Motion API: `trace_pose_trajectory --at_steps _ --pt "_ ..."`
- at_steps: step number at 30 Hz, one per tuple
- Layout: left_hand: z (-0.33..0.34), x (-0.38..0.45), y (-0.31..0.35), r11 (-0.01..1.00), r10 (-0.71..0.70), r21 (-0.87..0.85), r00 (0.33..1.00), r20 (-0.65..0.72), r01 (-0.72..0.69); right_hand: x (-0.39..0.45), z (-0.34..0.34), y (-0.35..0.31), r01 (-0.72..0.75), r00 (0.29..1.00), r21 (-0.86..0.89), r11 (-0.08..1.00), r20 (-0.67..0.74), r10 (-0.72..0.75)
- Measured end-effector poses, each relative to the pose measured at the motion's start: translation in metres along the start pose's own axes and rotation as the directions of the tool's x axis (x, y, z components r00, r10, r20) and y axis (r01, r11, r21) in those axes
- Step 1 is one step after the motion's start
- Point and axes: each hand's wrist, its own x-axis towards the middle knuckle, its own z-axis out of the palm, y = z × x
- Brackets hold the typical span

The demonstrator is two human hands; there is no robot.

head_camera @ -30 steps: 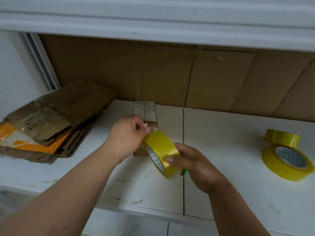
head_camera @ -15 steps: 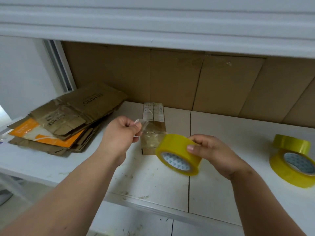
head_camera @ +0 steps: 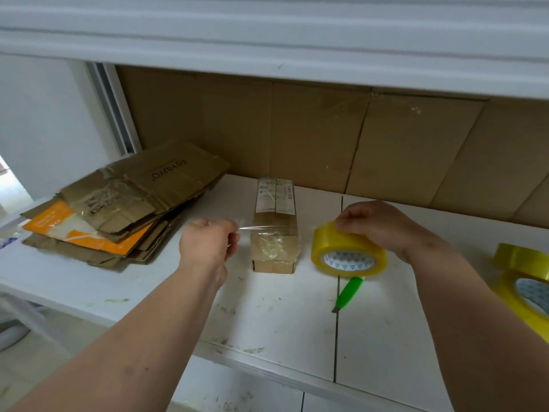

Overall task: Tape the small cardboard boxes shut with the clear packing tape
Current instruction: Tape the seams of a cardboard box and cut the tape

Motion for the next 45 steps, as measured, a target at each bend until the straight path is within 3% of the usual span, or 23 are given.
trace_pose_trajectory --at_steps 5,13,17,22,25,33,39,45 --pt "0.007 0.008 -0.012 0.992 -0.085 -0.102 0.993 -0.087 0.076 0.017 0.004 0.000 -0.050 0.999 -0.070 0.996 -0.025 0.048" --pt "0.007 0.013 -0.024 0.984 -0.148 -0.114 0.985 -0.093 0.137 0.034 0.013 0.010 -0.055 0.998 -0.219 0.974 -0.004 0.056" --pt "0.008 0.019 -0.031 0.989 -0.141 0.027 0.986 -0.093 0.144 0.040 0.024 0.011 -0.052 0.998 -0.401 0.915 0.013 0.062" --pt "0.010 0.021 -0.033 0.959 -0.046 0.281 0.999 0.015 0.040 0.043 0.040 -0.001 -0.022 0.998 -0.622 0.782 0.030 0.051" --pt "0.009 0.022 -0.030 0.928 0.021 0.369 0.997 0.071 -0.046 0.044 0.044 -0.006 -0.010 0.998 -0.650 0.760 0.037 0.044" --pt "0.014 0.015 -0.022 0.686 0.252 0.623 0.926 0.281 -0.375 0.046 0.053 -0.010 -0.013 1.000 -0.639 0.769 0.008 0.023" --pt "0.012 0.021 -0.017 0.381 0.318 0.744 0.833 0.452 -0.549 0.035 0.063 -0.016 0.052 0.998 -0.680 0.731 0.013 -0.059" --pt "0.011 0.025 -0.015 0.289 0.397 0.713 0.758 0.518 -0.639 0.028 0.065 -0.023 0.089 0.996 -0.664 0.742 0.048 -0.076"
